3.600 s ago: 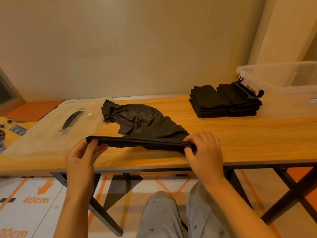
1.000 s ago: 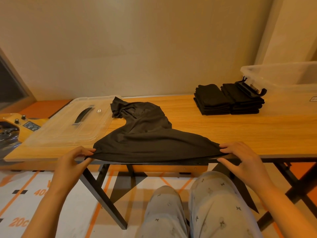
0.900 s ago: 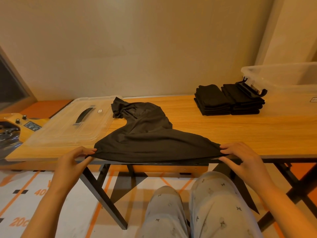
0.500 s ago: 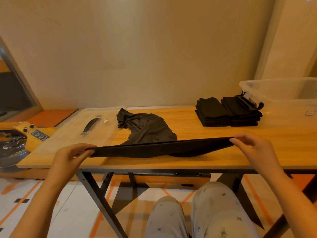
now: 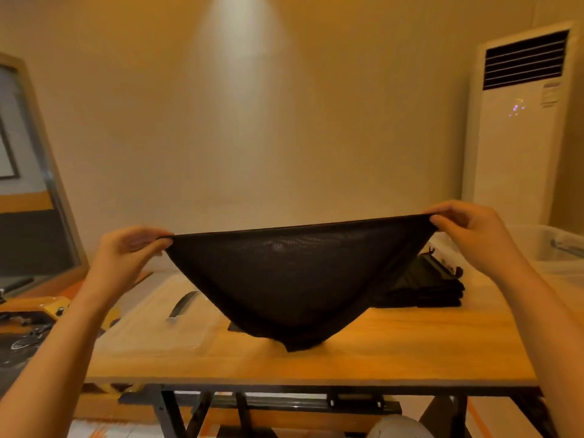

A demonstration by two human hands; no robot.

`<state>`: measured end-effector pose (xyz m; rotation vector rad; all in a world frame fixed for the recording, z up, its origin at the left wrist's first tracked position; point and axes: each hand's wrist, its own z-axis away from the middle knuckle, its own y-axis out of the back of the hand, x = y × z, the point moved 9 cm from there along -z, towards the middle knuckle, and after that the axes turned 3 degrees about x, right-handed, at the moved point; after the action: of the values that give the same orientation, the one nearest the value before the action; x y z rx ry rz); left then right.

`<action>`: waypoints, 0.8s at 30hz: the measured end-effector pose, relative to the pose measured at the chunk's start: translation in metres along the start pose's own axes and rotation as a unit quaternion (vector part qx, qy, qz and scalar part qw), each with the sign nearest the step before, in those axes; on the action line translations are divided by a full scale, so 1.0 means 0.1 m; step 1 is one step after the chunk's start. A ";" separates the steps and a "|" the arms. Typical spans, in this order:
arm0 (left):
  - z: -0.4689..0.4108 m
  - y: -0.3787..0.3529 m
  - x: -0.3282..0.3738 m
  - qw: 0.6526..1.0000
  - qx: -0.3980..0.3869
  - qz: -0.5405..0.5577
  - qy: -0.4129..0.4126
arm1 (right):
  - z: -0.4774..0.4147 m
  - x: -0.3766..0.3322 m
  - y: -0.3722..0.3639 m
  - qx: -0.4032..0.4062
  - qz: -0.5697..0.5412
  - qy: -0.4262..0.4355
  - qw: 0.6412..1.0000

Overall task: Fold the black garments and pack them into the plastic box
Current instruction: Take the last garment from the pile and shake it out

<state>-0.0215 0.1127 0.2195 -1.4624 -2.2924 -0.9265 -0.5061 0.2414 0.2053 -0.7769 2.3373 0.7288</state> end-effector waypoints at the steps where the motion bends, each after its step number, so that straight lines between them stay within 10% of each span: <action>1: -0.09 0.03 0.06 1.000 0.012 0.018 0.002 | -0.09 -0.10 0.04 0.012 -0.016 0.009 1.000; 15: -1.13 0.39 0.53 0.952 0.135 0.272 0.028 | -0.99 -0.85 0.48 0.147 -0.205 0.067 0.965; 24: -1.74 -0.86 -0.80 0.989 -0.078 0.060 0.113 | -1.81 0.56 -0.49 0.025 -0.085 -0.072 0.993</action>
<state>-0.0807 -0.0807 0.2771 -1.4538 -1.9866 -1.1905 -0.5719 0.0728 0.2790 -0.8601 2.1238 0.6273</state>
